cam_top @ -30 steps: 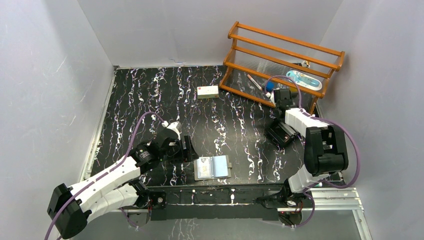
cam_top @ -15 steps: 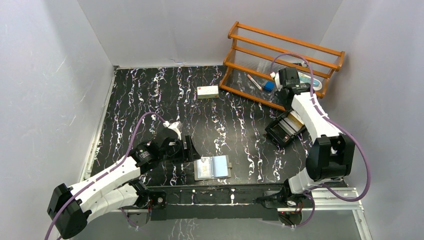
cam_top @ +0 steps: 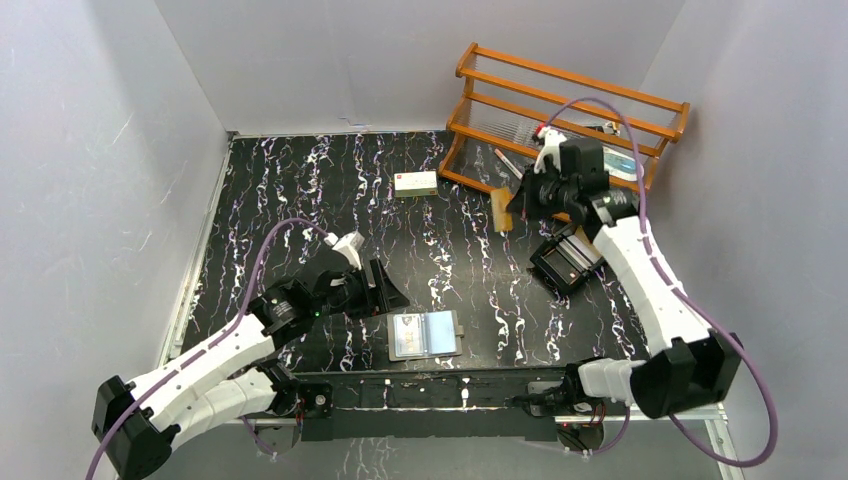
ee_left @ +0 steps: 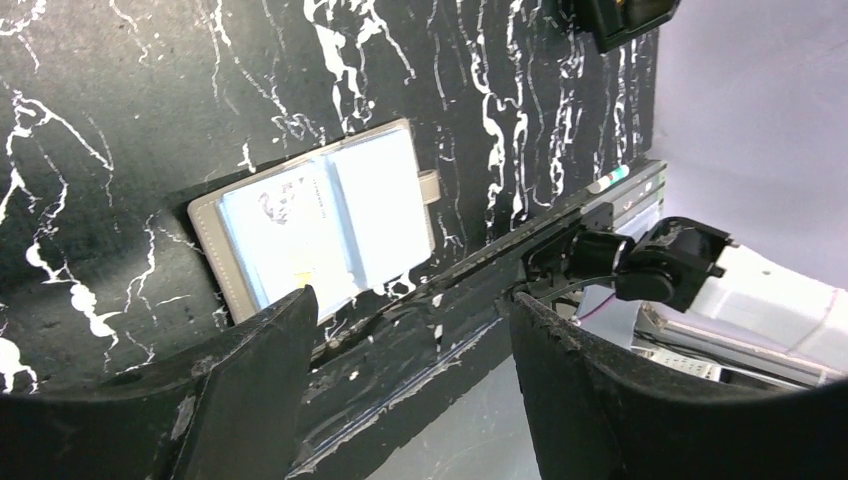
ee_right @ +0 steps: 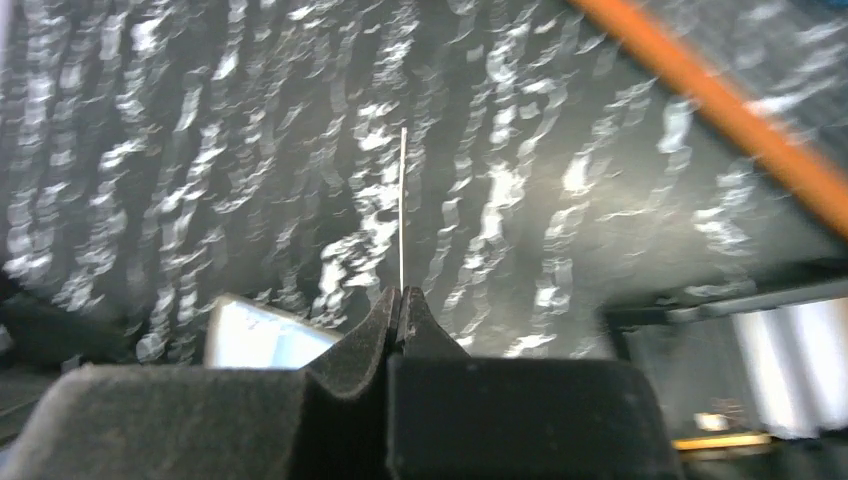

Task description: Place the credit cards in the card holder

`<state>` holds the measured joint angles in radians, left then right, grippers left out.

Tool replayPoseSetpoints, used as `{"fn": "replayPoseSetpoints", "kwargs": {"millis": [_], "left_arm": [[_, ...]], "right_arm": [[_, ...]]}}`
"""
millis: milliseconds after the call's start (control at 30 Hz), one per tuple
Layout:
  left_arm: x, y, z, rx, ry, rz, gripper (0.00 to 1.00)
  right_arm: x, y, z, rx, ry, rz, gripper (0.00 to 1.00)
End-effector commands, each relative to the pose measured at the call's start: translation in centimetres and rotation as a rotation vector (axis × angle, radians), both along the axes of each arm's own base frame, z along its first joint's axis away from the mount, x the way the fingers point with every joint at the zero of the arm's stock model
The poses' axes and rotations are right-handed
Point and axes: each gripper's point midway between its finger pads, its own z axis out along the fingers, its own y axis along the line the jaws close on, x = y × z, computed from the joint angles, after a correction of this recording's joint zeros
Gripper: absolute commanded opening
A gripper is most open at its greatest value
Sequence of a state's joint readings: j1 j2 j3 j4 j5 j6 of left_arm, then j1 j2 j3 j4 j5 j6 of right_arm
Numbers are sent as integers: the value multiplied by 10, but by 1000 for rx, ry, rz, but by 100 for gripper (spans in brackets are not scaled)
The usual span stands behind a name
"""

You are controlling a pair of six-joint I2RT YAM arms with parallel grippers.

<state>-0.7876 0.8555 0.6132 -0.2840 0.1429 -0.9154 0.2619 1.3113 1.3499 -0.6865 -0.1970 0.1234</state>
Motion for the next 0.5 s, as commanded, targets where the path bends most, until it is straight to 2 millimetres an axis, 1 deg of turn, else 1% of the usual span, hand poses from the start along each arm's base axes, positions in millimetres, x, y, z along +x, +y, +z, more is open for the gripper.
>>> {"fn": "replayPoseSetpoints", "kwargs": {"millis": [0,33,133,233,333,467], "left_arm": [[7,-9,42,-81,-71,-2,68],[8,-9,45,-80,-74,3,68],[11,-12,55,-103,-82,10,68],[12,-20,65,-156,-79,7,68],[12,-30,76,-232,-82,-8,68],[11,-42,91,-325,-110,-53,68]], "right_arm": [[-42,70,23,429,65,117,0],[-49,79,29,498,50,144,0],[-74,102,25,627,89,190,0],[-95,117,17,676,124,228,0],[-118,132,11,725,162,316,0],[-143,143,9,806,214,421,0]]}}
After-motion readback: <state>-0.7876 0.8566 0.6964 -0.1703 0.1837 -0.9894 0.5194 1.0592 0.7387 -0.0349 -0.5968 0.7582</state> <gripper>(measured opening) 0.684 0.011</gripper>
